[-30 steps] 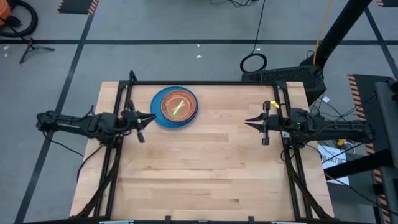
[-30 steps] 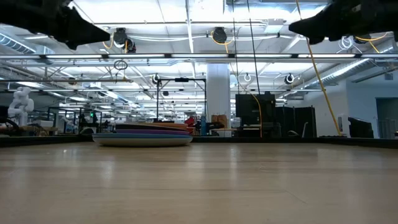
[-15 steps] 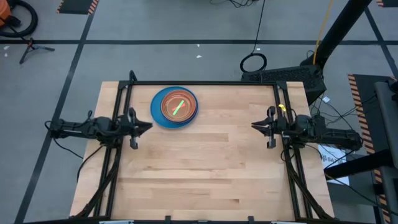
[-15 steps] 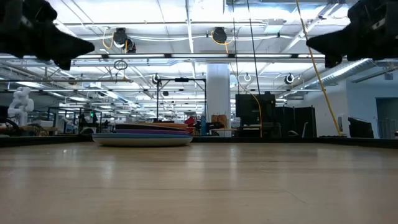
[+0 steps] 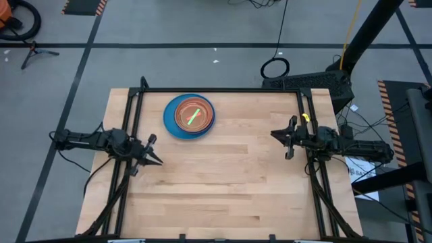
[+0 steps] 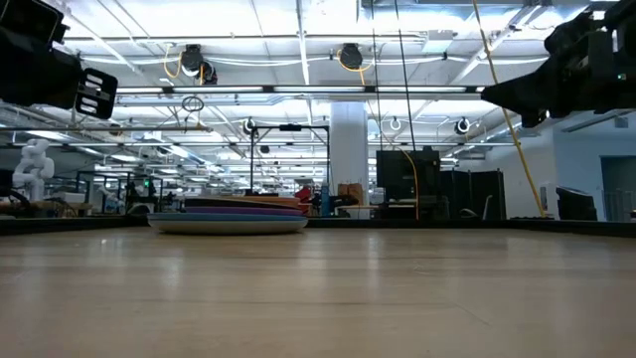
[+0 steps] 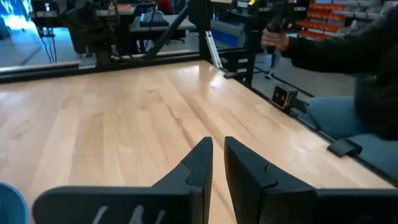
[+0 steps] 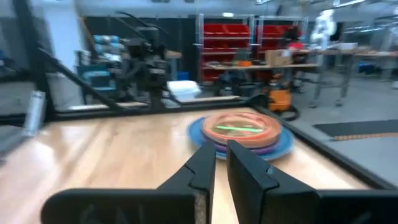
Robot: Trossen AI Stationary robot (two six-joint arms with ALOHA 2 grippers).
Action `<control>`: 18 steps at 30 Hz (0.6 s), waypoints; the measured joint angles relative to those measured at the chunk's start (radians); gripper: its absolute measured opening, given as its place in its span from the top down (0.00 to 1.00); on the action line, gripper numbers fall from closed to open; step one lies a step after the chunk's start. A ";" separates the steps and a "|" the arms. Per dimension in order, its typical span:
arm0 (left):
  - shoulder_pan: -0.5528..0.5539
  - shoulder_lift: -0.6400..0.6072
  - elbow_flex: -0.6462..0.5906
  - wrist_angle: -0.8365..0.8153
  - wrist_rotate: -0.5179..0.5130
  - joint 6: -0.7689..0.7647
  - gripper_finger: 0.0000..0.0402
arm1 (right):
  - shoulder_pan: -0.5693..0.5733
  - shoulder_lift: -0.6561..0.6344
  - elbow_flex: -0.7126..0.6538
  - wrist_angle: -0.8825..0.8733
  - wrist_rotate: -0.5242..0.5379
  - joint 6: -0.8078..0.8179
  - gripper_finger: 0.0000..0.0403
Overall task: Stack plastic plates
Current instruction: Return to Home Position
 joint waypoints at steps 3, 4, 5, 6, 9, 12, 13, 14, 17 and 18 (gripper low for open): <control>0.000 0.009 0.000 0.004 0.001 0.030 0.88 | 0.000 0.011 -0.001 0.001 0.049 -0.049 0.92; 0.000 0.009 0.000 0.006 0.001 0.031 0.88 | -0.001 0.014 -0.001 0.001 0.051 -0.060 0.92; 0.000 0.009 0.000 0.007 0.001 0.029 0.88 | -0.001 0.019 -0.001 0.000 0.051 -0.062 0.92; 0.000 0.009 0.000 0.009 -0.001 0.023 0.88 | -0.001 0.022 -0.001 -0.002 0.050 -0.062 0.92; 0.000 0.010 0.000 0.009 -0.029 -0.018 0.88 | -0.001 0.034 -0.002 -0.004 0.055 -0.067 0.92; 0.000 0.010 0.000 0.003 -0.062 -0.015 0.88 | -0.001 0.047 -0.002 -0.005 0.071 -0.105 0.92; 0.000 0.010 0.000 0.003 -0.065 -0.028 0.88 | -0.001 0.052 -0.002 -0.005 0.071 -0.106 0.92; 0.000 0.010 0.000 0.006 -0.067 -0.036 0.88 | -0.001 0.056 -0.002 -0.005 0.071 -0.103 0.92; 0.000 0.010 0.001 0.006 -0.068 -0.010 0.88 | -0.001 0.064 -0.003 -0.005 0.074 -0.102 0.92; 0.000 0.010 0.003 0.006 -0.068 0.003 0.88 | -0.002 0.069 -0.003 -0.005 0.076 -0.102 0.92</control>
